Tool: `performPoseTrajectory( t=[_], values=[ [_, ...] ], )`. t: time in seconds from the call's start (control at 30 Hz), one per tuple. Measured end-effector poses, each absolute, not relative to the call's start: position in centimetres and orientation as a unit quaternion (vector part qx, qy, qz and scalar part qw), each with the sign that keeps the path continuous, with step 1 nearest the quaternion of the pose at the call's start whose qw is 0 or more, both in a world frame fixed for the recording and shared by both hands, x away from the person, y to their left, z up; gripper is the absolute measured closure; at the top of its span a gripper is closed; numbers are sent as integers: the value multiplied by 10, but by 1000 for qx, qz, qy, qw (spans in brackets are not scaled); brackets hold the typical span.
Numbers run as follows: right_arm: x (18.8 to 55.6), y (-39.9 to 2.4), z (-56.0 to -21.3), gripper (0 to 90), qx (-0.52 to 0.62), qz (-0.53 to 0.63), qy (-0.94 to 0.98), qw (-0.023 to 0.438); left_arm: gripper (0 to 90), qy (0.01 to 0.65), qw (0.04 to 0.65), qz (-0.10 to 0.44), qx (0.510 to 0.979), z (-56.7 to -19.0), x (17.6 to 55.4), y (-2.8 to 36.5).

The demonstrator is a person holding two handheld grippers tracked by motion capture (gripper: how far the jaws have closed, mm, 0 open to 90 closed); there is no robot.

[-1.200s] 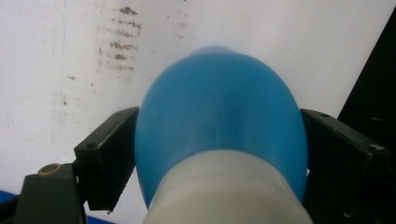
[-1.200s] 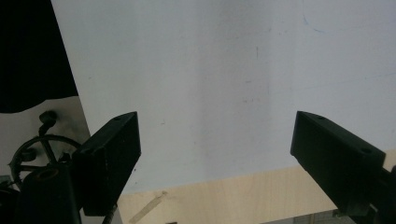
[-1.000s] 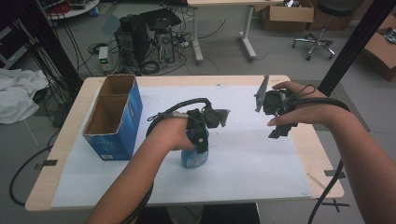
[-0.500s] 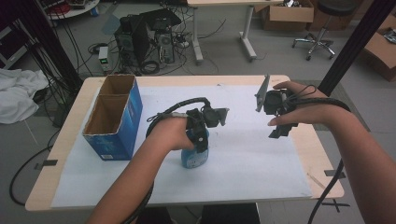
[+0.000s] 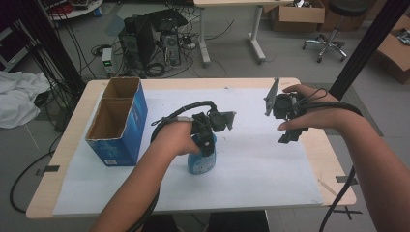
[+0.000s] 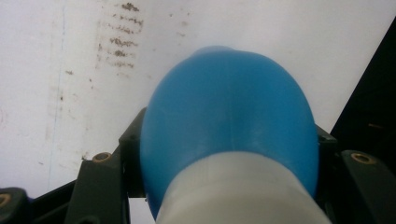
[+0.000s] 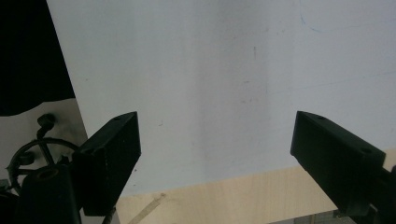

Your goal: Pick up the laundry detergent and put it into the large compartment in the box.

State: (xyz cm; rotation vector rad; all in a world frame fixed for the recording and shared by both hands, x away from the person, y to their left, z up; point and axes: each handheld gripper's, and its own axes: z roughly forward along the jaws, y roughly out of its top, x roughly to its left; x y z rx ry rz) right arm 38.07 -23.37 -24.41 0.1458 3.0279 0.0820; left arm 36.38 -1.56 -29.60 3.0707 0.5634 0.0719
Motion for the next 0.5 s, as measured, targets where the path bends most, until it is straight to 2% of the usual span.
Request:
performPoseTrajectory(
  t=[0.5],
  values=[
    [381, -233, -247, 161, 49, 25, 997, 53, 391, 166, 9, 17, 986, -295, 365, -14]
  ],
)
